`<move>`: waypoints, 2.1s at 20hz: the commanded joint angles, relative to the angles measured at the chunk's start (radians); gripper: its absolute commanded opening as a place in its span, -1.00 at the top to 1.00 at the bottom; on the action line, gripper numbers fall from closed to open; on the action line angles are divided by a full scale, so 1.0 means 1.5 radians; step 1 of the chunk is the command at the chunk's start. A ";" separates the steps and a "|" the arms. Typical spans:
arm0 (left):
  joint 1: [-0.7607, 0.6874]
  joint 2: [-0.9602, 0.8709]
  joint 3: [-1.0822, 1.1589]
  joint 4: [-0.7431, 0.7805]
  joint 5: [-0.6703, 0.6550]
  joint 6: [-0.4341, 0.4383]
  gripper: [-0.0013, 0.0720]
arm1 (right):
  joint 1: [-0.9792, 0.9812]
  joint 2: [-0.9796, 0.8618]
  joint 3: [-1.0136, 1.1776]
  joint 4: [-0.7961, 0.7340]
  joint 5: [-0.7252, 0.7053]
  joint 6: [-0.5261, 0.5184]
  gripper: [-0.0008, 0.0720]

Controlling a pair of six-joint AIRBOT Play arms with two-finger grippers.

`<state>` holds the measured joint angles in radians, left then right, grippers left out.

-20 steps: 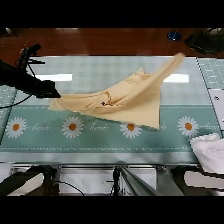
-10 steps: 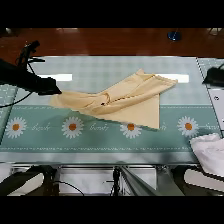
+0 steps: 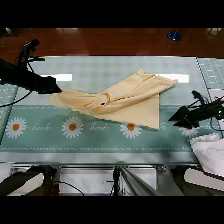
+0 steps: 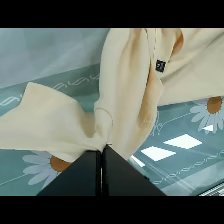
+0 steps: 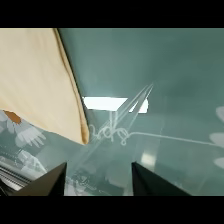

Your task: Fold the shirts.

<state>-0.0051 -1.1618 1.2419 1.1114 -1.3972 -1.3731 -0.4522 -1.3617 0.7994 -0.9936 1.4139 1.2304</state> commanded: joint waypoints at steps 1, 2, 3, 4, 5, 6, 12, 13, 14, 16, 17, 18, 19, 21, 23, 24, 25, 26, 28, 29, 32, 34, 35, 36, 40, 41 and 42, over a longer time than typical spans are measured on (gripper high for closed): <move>0.000 0.000 0.000 0.000 0.000 0.001 0.89 | 0.046 0.000 -0.070 0.047 -0.079 -0.015 -0.33; 0.000 0.000 0.000 0.000 0.000 0.001 0.89 | 0.065 0.000 -0.073 0.053 -0.091 -0.015 -0.34; 0.000 0.000 0.000 0.000 0.000 0.003 0.89 | 0.082 0.000 -0.073 0.053 -0.098 -0.015 -0.34; 0.000 0.000 0.000 0.000 0.000 0.003 0.89 | 0.101 0.000 -0.073 0.053 -0.105 -0.013 -0.33; 0.000 0.000 0.000 0.000 0.000 0.003 0.89 | 0.119 0.000 -0.073 0.053 -0.112 -0.011 -0.33; 0.000 0.000 0.000 0.000 0.000 0.003 0.89 | 0.134 0.000 -0.073 0.053 -0.121 -0.005 -0.34; 0.000 0.000 0.000 0.000 0.000 0.003 0.89 | 0.254 0.000 -0.073 0.053 -0.238 0.070 -0.10; 0.000 0.000 0.000 0.000 0.000 0.005 0.89 | 0.275 0.000 -0.073 0.053 -0.269 0.085 0.19; 0.000 0.000 0.000 0.000 0.000 0.013 0.89 | 0.295 0.000 -0.073 0.053 -0.303 0.100 0.74; 0.001 0.000 0.000 0.000 0.000 0.015 0.89 | 0.311 0.001 -0.069 0.071 -0.333 0.109 0.93; 0.000 0.001 0.000 0.000 0.000 0.021 0.89 | 0.311 0.007 -0.059 0.085 -0.325 0.092 0.93; 0.000 0.001 0.001 0.000 0.000 0.021 0.89 | 0.311 0.022 -0.046 0.088 -0.313 0.083 0.93; 0.000 0.002 0.004 0.000 0.000 0.030 0.89 | 0.311 0.049 -0.027 0.087 -0.304 0.078 0.94; 0.000 0.004 0.022 0.000 0.002 0.033 0.89 | 0.311 0.120 0.019 0.087 -0.300 0.077 0.94; 0.000 0.010 0.067 -0.003 0.002 0.033 0.89 | 0.310 0.206 0.095 0.083 -0.302 0.077 0.94; 0.000 0.014 0.096 -0.003 0.002 0.032 0.89 | 0.310 0.239 0.137 0.080 -0.303 0.078 0.94; 0.000 0.021 0.130 -0.003 0.002 0.029 0.89 | 0.310 0.271 0.187 0.076 -0.303 0.080 0.94; -0.001 0.031 0.173 -0.003 0.002 0.021 0.89 | 0.310 0.293 0.235 0.071 -0.303 0.081 0.94; 0.000 0.055 0.263 -0.003 0.009 0.007 0.89 | 0.310 0.327 0.337 0.046 -0.307 0.106 0.94; -0.001 0.070 0.313 -0.002 0.022 -0.004 0.89 | 0.311 0.338 0.390 0.026 -0.307 0.123 0.94; 0.000 0.122 0.437 -0.002 0.087 -0.027 0.89 | 0.310 0.348 0.529 -0.016 -0.307 0.153 0.94; 0.000 0.164 0.490 -0.002 0.143 -0.036 0.89 | 0.311 0.348 0.611 -0.027 -0.310 0.167 0.94; 0.000 0.186 0.506 -0.002 0.168 -0.036 0.89 | 0.311 0.348 0.644 -0.033 -0.312 0.174 0.94; 0.000 0.206 0.513 0.003 0.186 -0.036 0.89 | 0.311 0.348 0.672 -0.043 -0.315 0.185 0.94; 0.000 0.275 0.514 0.067 0.192 -0.085 0.89 | 0.311 0.348 0.781 -0.111 -0.293 0.234 0.94; 0.000 0.287 0.514 0.083 0.179 -0.099 0.89 | 0.311 0.348 0.806 -0.149 -0.268 0.250 0.94; 0.000 0.296 0.514 0.096 0.161 -0.116 0.89 | 0.311 0.348 0.833 -0.196 -0.227 0.264 0.94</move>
<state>-0.0051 -0.7746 1.9987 1.1835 -1.1400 -1.4822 0.0132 -0.8410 1.9316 -1.1343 0.9798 1.5570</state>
